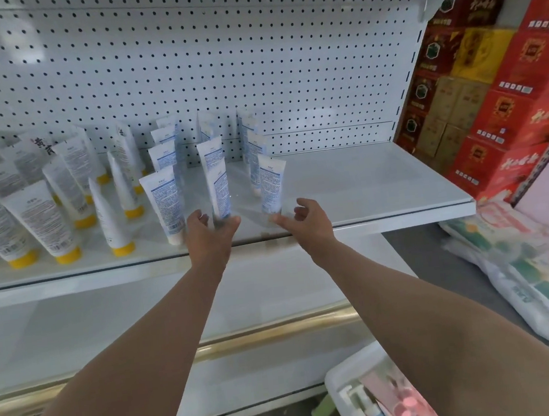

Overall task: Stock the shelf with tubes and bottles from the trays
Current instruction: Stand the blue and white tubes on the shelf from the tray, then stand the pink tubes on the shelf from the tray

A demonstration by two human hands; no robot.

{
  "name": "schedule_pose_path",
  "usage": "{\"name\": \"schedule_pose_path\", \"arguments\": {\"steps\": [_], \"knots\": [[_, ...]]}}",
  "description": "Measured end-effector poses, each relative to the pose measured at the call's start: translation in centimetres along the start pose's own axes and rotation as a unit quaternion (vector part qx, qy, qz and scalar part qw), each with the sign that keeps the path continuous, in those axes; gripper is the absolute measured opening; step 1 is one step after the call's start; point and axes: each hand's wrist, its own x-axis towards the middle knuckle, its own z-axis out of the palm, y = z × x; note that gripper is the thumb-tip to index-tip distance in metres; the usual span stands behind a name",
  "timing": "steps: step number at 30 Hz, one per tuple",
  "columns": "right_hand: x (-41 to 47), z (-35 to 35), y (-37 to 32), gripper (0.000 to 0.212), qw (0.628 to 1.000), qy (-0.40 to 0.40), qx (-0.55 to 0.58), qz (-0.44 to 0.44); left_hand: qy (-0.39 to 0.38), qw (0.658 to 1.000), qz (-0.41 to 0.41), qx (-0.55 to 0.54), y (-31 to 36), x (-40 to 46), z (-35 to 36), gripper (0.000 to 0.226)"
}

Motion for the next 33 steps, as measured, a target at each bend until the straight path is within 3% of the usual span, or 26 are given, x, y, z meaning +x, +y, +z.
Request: {"name": "schedule_pose_path", "arguments": {"steps": [7,11,15,19,25,30,33], "knots": [[-1.0,-6.7,1.9,0.06,0.999,0.027,0.018,0.031,0.163,0.986,-0.036,-0.02,0.8,-6.0,3.7,0.071],[-1.1,-10.9,3.1,0.057,0.998,0.034,0.035,0.048,0.09,0.986,-0.095,-0.099,1.0,-10.2,8.1,0.052],[-1.1,-15.2,4.9,0.052,0.994,0.02,0.062,0.091,-0.017,0.957,-0.191,-0.218,1.4,-13.1,12.8,0.043],[-0.8,-19.4,7.2,0.037,0.987,-0.01,0.071,0.143,-0.089,0.936,-0.23,-0.251,1.5,-15.1,16.4,0.04],[-0.6,-24.9,10.7,0.043,0.982,-0.024,0.072,0.173,-0.103,0.931,-0.263,-0.234,0.2,-17.4,21.5,0.044],[-0.7,-27.0,16.4,0.04,0.971,-0.021,0.042,0.233,-0.108,0.927,-0.308,-0.187,-4.3,-20.4,25.0,0.047],[-0.9,-27.4,20.4,0.048,0.961,-0.01,0.017,0.275,-0.106,0.92,-0.342,-0.157,-7.5,-22.1,26.5,0.044]]}}
